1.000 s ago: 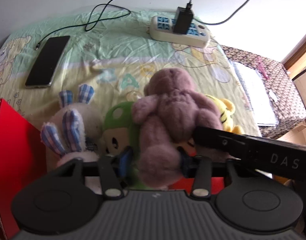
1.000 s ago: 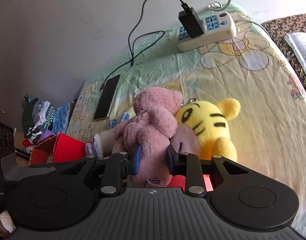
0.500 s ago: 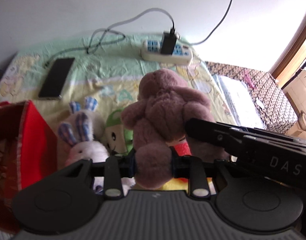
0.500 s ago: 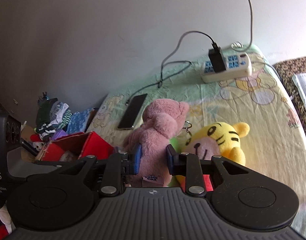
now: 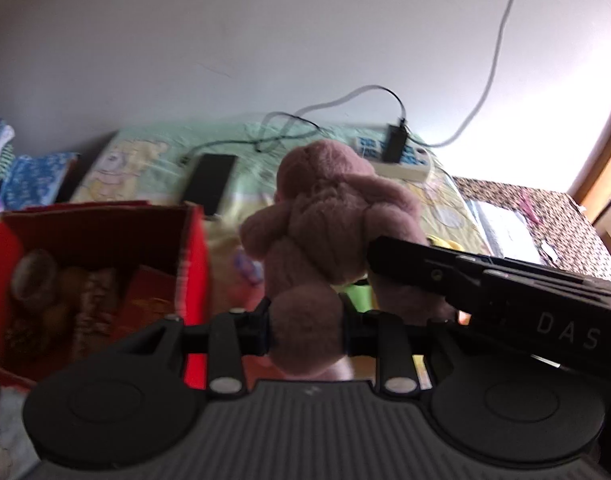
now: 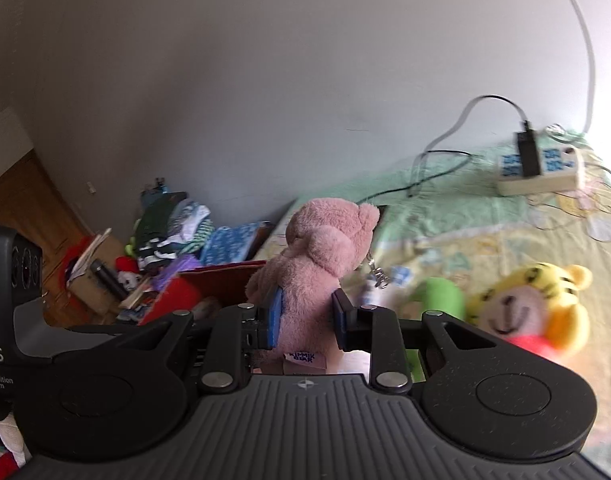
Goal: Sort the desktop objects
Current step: 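Lift the pink teddy bear with both grippers and carry it to the red box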
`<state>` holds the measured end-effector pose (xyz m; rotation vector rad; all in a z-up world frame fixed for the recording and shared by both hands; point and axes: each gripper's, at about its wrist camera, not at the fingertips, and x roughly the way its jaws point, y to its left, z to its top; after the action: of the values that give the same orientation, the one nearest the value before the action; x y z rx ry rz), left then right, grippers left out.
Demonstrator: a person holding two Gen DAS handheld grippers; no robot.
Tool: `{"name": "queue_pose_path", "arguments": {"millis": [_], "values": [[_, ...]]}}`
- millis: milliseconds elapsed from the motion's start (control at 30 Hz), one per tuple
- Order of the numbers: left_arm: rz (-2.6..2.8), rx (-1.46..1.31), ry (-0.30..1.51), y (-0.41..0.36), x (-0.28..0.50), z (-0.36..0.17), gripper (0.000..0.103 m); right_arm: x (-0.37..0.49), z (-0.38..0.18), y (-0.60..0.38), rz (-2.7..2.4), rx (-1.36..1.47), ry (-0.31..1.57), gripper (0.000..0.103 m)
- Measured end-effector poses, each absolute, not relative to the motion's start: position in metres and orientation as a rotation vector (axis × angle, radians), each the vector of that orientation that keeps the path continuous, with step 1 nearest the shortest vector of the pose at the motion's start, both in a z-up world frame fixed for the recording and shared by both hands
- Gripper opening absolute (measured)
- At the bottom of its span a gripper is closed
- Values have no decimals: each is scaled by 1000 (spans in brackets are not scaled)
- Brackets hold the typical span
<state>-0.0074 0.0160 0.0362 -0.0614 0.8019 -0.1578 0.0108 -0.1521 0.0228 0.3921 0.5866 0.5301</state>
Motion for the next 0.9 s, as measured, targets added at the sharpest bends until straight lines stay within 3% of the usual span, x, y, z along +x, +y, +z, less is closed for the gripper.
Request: {"name": "queue_pose_path", "arguments": {"millis": [333,900], "values": [[-37,-33,738,116,-17,43,27,25,21,-53,628,388,566,28],[75,71,815,253,2,0,27,54,-22,83,674,444,667,28]]}}
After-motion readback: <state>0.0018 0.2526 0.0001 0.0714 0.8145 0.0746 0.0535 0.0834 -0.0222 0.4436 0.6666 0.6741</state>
